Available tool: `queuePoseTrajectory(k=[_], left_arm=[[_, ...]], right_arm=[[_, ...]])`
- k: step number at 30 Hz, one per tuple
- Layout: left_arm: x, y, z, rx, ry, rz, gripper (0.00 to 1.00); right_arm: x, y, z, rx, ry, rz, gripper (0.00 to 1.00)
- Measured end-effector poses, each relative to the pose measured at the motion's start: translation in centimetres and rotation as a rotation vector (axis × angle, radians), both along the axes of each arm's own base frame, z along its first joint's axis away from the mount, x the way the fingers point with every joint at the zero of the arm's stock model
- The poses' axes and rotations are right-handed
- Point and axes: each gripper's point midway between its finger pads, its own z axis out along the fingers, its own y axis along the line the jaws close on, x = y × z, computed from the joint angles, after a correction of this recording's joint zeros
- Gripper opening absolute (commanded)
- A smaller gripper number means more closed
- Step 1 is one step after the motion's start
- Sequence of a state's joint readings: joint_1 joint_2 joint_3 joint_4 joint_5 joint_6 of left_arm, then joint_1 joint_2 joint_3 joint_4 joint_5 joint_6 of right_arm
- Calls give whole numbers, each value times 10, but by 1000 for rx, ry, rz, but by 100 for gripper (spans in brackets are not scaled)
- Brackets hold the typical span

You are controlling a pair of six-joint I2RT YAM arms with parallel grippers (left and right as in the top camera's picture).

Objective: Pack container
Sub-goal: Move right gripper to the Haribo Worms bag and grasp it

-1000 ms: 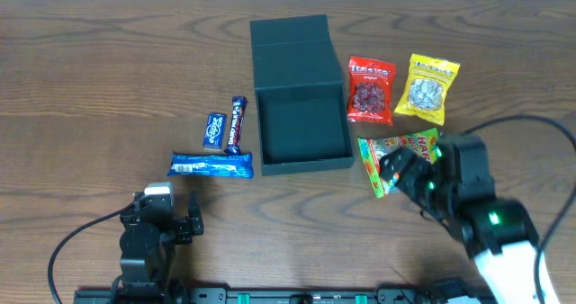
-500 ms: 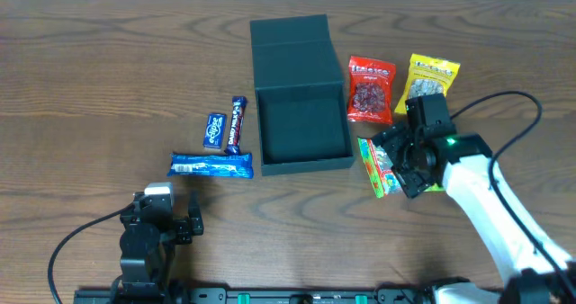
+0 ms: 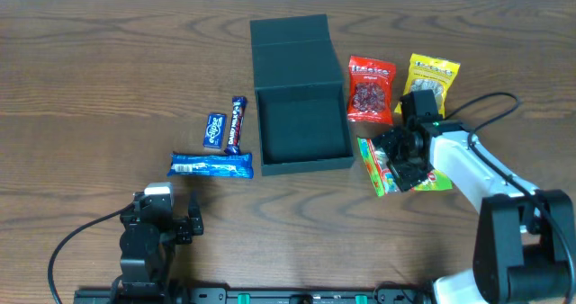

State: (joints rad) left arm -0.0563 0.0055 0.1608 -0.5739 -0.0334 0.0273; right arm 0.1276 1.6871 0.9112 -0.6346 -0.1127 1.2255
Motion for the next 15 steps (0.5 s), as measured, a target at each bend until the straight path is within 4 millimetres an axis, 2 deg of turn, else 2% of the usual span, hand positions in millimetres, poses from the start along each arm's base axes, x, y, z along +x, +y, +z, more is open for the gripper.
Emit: queuePoseTrajectory(k=[1, 3, 5, 9, 10, 15], left_arm=[[0, 0, 0, 0, 0, 0, 95], [0, 0, 0, 0, 0, 0, 95], [0, 0, 0, 0, 0, 0, 95], [0, 0, 0, 0, 0, 0, 95], [0, 0, 0, 0, 0, 0, 95], [0, 0, 0, 0, 0, 0, 95]], right_arm=[[2, 0, -1, 5, 1, -1, 72], [6, 1, -3, 22, 4, -13, 54], [8, 2, -5, 33, 7, -9, 44], [14, 5, -4, 57, -2, -7, 4], [15, 6, -3, 61, -4, -2, 1], [14, 7, -2, 65, 5, -2, 1]])
